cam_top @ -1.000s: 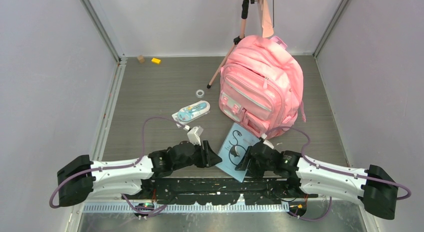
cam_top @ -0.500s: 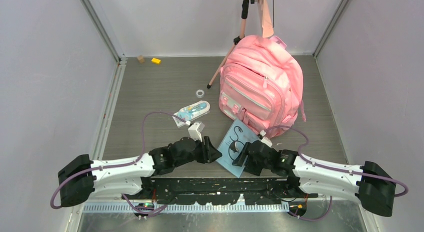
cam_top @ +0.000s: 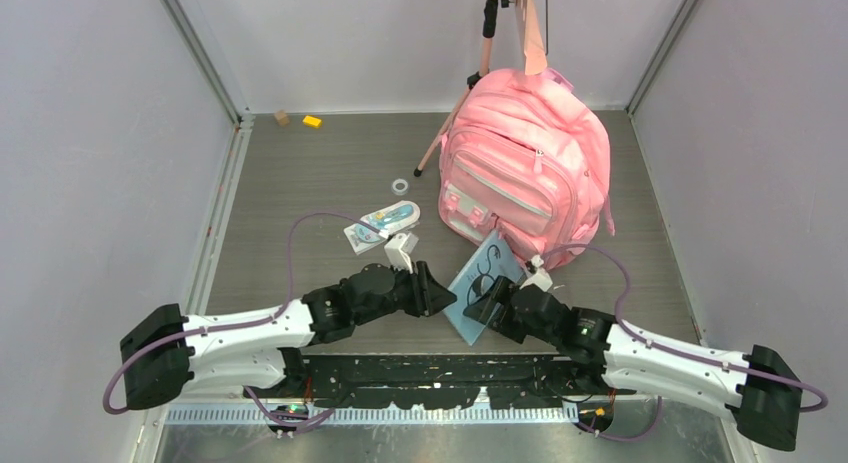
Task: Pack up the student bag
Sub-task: Pick up the book from the center of the board.
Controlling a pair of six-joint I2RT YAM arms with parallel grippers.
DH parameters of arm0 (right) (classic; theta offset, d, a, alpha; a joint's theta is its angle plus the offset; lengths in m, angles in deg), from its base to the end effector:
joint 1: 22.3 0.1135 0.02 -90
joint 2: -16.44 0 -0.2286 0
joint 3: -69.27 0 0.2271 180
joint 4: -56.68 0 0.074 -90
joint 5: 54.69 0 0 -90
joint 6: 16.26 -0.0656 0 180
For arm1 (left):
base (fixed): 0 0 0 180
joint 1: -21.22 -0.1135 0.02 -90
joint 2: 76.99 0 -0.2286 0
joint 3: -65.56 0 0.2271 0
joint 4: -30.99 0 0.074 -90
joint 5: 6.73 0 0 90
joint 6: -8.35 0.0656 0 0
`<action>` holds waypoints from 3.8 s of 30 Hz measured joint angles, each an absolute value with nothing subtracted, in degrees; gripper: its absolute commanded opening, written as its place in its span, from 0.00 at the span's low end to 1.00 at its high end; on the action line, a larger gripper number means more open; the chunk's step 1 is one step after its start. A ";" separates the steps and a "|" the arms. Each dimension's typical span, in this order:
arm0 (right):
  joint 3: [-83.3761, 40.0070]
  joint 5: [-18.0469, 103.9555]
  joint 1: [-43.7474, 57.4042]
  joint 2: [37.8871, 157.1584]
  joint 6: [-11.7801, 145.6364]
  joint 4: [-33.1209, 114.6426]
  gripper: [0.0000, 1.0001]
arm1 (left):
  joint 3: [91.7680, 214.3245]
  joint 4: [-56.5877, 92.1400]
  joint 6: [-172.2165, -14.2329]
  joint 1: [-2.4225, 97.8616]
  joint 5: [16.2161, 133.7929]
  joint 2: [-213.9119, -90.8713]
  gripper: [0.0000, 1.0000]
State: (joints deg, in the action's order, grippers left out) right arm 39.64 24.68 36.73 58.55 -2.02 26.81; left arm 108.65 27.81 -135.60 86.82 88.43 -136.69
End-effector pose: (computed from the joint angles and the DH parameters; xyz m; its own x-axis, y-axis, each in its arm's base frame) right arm 0.1002 0.1434 0.1244 -0.8341 0.4614 -0.3022 0.1460 0.7130 0.6858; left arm 0.1101 -0.2283 0.1988 -0.7874 -0.2135 -0.5784 0.4001 0.5368 -0.7428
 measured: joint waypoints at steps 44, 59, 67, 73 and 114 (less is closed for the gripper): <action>40.56 0.90 36.00 43.77 -4.23 21.30 0.80 | 124.21 12.89 -80.93 88.38 90.58 -152.60 0.99; 31.91 -3.17 35.41 45.70 1.49 20.78 0.88 | 130.20 17.48 -69.39 90.58 95.91 -160.66 0.00; 12.80 -1.94 35.66 51.03 19.99 12.17 0.98 | 127.51 8.14 -76.87 87.24 91.06 -149.32 0.00; -7.96 2.82 35.15 60.06 36.66 4.30 1.00 | 127.36 4.01 -86.33 73.91 76.17 -138.09 0.00; -52.18 78.10 7.24 97.83 59.55 -10.43 0.36 | 130.11 41.15 -130.07 38.83 15.43 -135.14 0.00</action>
